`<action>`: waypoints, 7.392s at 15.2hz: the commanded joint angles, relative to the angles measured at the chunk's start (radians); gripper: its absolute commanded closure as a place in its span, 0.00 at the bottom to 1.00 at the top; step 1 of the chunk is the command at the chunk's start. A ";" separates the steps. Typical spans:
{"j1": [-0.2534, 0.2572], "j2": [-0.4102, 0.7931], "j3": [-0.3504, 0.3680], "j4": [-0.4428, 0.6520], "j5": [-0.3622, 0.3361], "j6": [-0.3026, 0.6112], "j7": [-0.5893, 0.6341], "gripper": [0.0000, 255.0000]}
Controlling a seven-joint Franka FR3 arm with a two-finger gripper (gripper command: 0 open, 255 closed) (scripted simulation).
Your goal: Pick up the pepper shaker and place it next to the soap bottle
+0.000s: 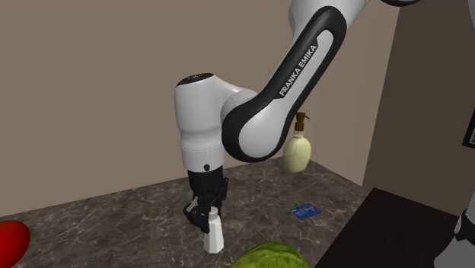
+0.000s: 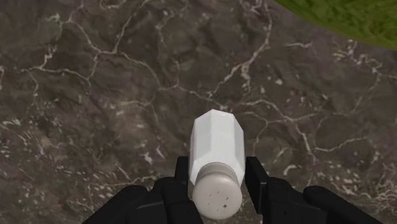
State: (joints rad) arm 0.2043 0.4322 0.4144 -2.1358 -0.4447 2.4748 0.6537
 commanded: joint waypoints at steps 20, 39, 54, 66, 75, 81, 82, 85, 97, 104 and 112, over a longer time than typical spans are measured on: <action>-0.048 -0.150 0.067 0.006 0.124 -0.135 -0.094 1.00; -0.078 -0.312 0.105 0.088 0.257 -0.347 -0.200 1.00; -0.084 -0.388 0.110 0.210 0.315 -0.531 -0.253 1.00; -0.085 -0.412 0.110 0.347 0.333 -0.687 -0.277 1.00; -0.148 -0.607 0.025 0.179 0.418 -0.679 -0.449 1.00; -0.185 -0.761 -0.079 0.023 0.452 -0.660 -0.609 1.00; -0.191 -0.782 -0.098 0.001 0.453 -0.658 -0.634 1.00; -0.210 -0.842 -0.153 -0.058 0.450 -0.654 -0.710 1.00; -0.306 -0.985 -0.384 -0.196 0.373 -0.644 -1.004 1.00; -0.373 -0.992 -0.522 -0.201 0.308 -0.630 -1.174 1.00; -0.426 -0.951 -0.644 -0.189 0.260 -0.584 -1.319 1.00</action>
State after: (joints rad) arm -0.2187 -0.5215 -0.2225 -2.3154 -0.1819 1.8782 -0.6583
